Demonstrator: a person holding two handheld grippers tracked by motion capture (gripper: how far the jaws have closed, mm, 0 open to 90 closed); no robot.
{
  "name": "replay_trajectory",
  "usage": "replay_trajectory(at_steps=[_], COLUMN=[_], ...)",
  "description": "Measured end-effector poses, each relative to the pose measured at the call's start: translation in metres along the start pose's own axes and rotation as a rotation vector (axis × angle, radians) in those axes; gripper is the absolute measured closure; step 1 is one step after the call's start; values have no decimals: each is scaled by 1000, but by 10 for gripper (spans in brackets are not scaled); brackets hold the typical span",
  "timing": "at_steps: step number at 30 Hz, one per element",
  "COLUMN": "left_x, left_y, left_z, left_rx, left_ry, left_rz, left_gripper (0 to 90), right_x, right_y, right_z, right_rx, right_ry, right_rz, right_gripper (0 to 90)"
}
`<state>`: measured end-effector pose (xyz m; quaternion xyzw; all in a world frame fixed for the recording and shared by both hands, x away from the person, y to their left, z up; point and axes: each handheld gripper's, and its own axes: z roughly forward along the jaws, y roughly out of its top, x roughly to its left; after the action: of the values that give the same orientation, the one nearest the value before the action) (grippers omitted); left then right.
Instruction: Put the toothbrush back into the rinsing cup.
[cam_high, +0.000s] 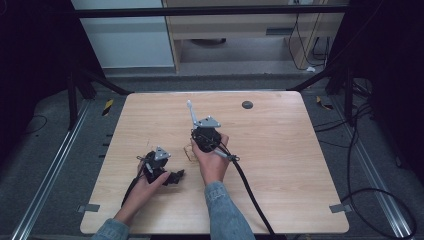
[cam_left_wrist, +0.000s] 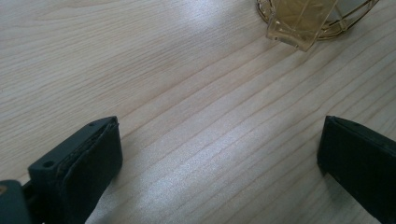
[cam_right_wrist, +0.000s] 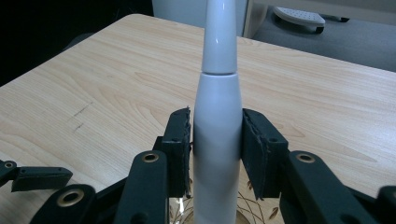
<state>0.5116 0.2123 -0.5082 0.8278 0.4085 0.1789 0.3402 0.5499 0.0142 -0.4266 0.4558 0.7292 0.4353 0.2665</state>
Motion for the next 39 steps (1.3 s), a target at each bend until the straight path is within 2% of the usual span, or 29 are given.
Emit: replay_trajectory(at_steps=[25,39], left_x=[0,0], left_y=[0,0], left_z=[0,0], left_rx=[-1,-2], left_ry=[-1,-1], left_rz=[0,-2], left_gripper=[0,0], right_x=[-1,0], right_y=[1,3], right_z=[-2,-3], right_rx=[5,13], right_ry=[10,6], right_rz=[-3,-12], right_gripper=[607,549])
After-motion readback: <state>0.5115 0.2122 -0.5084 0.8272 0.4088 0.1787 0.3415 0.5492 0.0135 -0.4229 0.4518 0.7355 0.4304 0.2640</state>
